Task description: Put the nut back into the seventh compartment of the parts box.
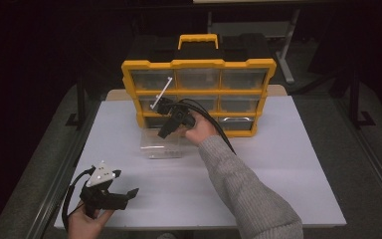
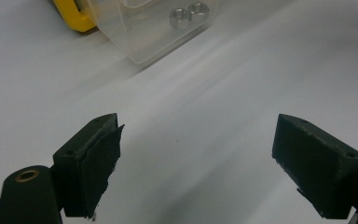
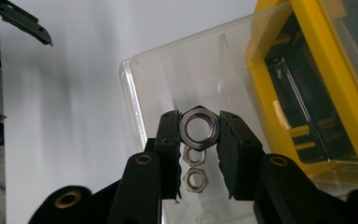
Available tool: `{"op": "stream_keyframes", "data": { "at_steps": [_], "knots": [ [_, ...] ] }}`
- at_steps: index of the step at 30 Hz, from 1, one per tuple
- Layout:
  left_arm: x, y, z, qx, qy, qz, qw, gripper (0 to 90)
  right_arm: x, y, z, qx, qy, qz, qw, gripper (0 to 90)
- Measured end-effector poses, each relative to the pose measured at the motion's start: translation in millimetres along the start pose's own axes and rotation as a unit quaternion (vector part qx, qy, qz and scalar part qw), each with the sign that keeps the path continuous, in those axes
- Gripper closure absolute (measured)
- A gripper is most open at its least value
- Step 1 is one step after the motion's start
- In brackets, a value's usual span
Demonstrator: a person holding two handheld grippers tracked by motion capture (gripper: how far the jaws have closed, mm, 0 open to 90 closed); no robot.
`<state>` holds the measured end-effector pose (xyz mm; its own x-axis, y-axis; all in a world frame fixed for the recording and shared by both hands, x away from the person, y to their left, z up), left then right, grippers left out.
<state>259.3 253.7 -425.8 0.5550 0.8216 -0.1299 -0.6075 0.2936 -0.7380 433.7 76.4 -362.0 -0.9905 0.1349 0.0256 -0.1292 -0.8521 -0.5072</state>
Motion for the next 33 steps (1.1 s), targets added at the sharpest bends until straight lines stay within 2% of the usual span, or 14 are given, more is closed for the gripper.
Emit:
{"op": "stream_keyframes", "data": {
  "at_steps": [13, 14, 23, 28, 33],
  "knots": [
    [0.3, 0.3, 0.1, 0.003, -0.001, -0.004, 1.0000, 14.6, -2.0, -0.2, -26.0, 0.011, -0.010, 0.000, 0.9999, 69.0],
    [0.3, 0.3, 0.2, 0.003, -0.001, -0.004, 1.0000, 14.6, -3.6, -1.1, -29.1, 0.002, -0.012, 0.017, 0.9998, 69.0],
    [0.5, 0.3, 0.2, 0.002, 0.000, -0.004, 1.0000, 14.6, -4.1, -0.3, -40.0, 0.006, -0.021, 0.017, 0.9996, 68.7],
    [0.5, 0.4, 0.1, 0.002, 0.000, -0.004, 1.0000, 14.6, -5.0, 0.7, -40.7, 0.004, -0.018, 0.010, 0.9998, 63.3],
    [0.9, 0.5, -0.3, 0.003, 0.000, -0.005, 1.0000, 14.6, -5.3, 3.8, -30.7, -0.007, -0.016, 0.007, 0.9998, 61.9]
  ]
}}
Point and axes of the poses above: each handheld gripper's, and its own axes: z roughly backward along the jaws, y roughly out of its underside, x roughly to its left, the point moved 5 cm from there along -z, roughly forward along the jaws, and after that the axes turned 12 degrees about z, right-handed, at the moved point
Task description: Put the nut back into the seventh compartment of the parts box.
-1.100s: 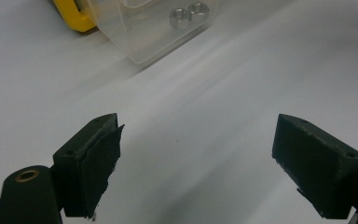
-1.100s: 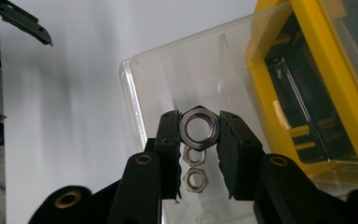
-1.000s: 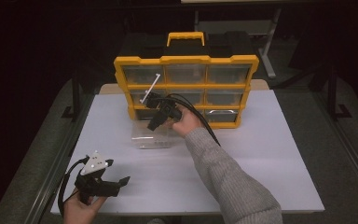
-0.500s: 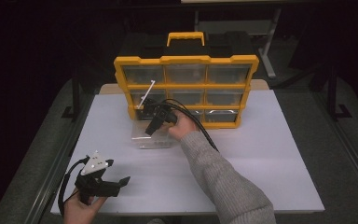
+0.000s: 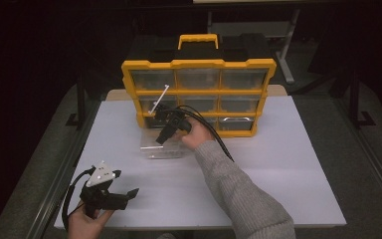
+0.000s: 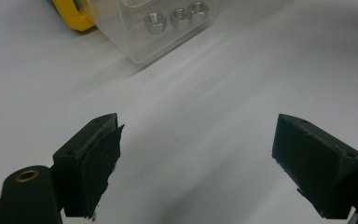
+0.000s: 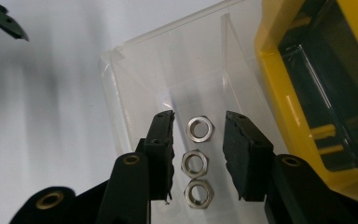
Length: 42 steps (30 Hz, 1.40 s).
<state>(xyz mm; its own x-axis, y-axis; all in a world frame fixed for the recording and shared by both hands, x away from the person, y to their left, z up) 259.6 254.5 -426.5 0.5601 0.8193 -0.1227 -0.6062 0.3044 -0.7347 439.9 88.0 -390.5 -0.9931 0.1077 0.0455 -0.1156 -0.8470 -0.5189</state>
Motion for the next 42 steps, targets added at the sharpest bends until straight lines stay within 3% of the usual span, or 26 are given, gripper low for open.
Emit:
{"op": "stream_keyframes", "data": {
  "at_steps": [10, 11, 12, 13, 22, 32, 38, 42],
  "knots": [
    [-1.5, -0.2, -1.0, 0.000, 0.001, 0.002, 1.0000, 14.6, 3.5, 14.2, 30.8, -0.029, 0.012, -0.006, 0.9995, 60.4],
    [-1.6, -0.2, -1.1, -0.001, 0.001, 0.004, 1.0000, 14.6, 6.7, 19.8, 40.8, -0.036, 0.013, -0.022, 0.9990, 59.9],
    [-1.6, -0.2, -1.1, -0.001, 0.001, 0.004, 1.0000, 14.6, 6.7, 19.8, 40.8, -0.036, 0.013, -0.022, 0.9990, 59.9],
    [-1.5, -0.2, -1.4, 0.000, 0.001, 0.004, 1.0000, 14.6, 6.7, 24.6, 47.9, -0.050, 0.018, -0.011, 0.9985, 59.1],
    [-3.3, -0.4, -2.7, 0.001, 0.002, 0.004, 1.0000, 14.6, 14.4, 53.7, 76.1, -0.075, 0.033, -0.023, 0.9964, 56.9],
    [-3.6, -0.3, -3.8, 0.003, 0.001, -0.002, 1.0000, 14.6, 23.5, 88.7, 99.4, -0.083, 0.058, -0.028, 0.9945, 53.9],
    [-4.4, -0.3, -4.4, 0.001, 0.002, 0.000, 1.0000, 14.6, 33.4, 117.9, 111.3, -0.089, 0.070, -0.039, 0.9928, 51.9],
    [-4.8, -0.5, -4.9, 0.001, 0.002, -0.001, 1.0000, 14.6, 40.5, 137.8, 116.6, -0.094, 0.076, -0.070, 0.9902, 51.2]
  ]
}}
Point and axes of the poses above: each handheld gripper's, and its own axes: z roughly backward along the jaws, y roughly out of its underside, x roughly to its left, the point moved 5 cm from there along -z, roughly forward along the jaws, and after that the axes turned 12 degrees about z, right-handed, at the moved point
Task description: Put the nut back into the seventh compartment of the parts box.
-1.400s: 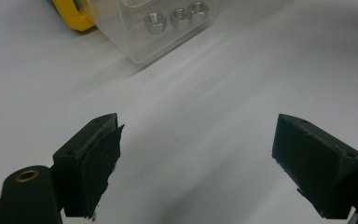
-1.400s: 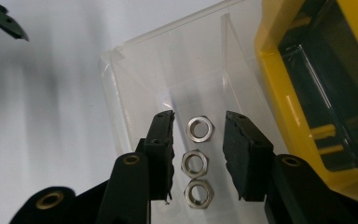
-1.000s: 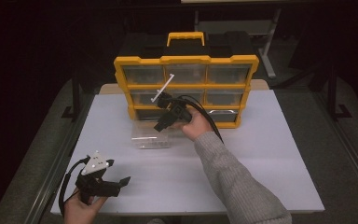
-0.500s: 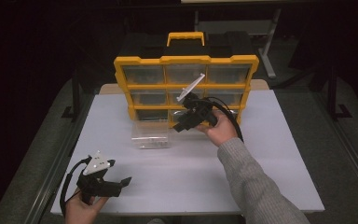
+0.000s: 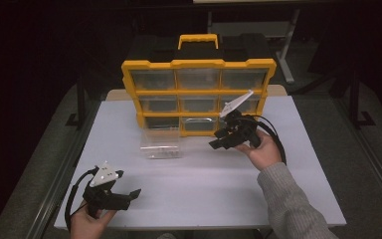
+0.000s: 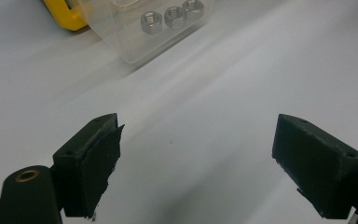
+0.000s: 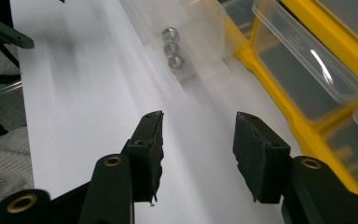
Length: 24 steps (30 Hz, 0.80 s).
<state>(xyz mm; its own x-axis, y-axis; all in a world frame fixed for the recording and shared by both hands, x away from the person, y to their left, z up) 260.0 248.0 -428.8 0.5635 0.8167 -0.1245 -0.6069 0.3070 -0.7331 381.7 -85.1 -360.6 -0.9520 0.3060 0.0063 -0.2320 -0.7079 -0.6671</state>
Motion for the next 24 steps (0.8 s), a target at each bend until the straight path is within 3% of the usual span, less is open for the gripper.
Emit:
{"op": "stream_keyframes", "data": {
  "at_steps": [16, 24],
  "knots": [
    [0.1, 0.2, -1.5, 0.000, 0.000, -0.002, 1.0000, 14.5, 6.8, 75.4, 16.2, -0.011, 0.030, -0.057, 0.9979, 41.7],
    [0.1, 1.0, -1.9, 0.003, 0.000, -0.002, 1.0000, 14.6, 11.0, 100.0, 17.7, -0.008, 0.044, -0.074, 0.9962, 36.5]
  ]
}}
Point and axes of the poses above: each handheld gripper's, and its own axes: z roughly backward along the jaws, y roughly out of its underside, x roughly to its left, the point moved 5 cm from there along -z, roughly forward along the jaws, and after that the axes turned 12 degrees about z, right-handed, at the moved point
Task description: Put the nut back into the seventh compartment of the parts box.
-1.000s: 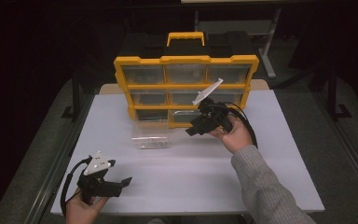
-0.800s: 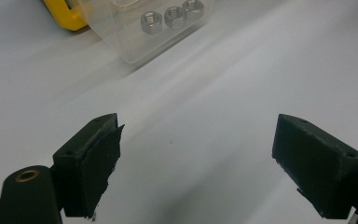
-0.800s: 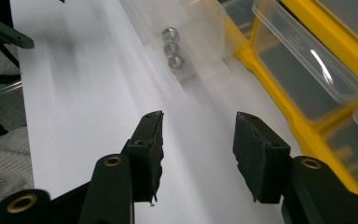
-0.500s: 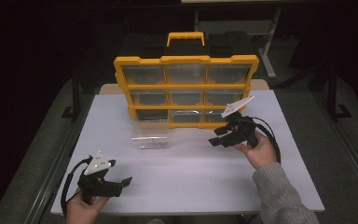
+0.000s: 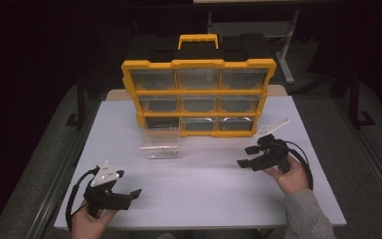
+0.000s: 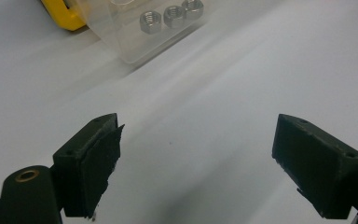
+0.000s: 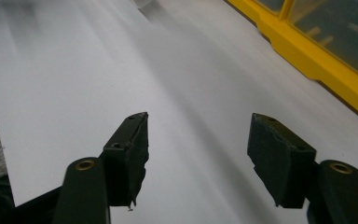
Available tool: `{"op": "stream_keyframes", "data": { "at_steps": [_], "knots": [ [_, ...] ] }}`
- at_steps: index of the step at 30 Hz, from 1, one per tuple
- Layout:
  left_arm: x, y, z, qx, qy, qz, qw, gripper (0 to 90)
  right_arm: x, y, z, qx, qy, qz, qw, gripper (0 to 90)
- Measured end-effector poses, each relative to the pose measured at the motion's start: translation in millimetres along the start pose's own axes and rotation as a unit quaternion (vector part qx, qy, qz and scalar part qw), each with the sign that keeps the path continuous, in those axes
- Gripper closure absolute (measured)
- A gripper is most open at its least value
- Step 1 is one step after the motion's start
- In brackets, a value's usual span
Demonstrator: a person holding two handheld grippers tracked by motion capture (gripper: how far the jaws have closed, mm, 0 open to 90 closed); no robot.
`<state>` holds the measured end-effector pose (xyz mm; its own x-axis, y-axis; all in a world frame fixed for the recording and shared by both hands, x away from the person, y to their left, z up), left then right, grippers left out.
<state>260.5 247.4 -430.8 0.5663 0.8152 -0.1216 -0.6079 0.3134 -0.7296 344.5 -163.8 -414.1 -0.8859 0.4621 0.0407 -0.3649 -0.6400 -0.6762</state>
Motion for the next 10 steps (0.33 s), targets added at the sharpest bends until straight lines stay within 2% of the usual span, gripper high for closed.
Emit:
{"op": "stream_keyframes", "data": {
  "at_steps": [10],
  "knots": [
    [0.6, 0.2, -0.2, -0.004, 0.002, 0.000, 1.0000, 14.5, 7.5, 18.7, 4.3, -0.001, 0.025, 0.000, 0.9997, 26.0]
  ]
}}
Point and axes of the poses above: each handheld gripper's, and its own axes: z roughly backward along the jaws, y roughly out of its underside, x roughly to its left, the point moved 5 cm from there along -z, roughly forward along the jaws, and after that the axes turned 12 degrees about z, right-handed, at the moved point
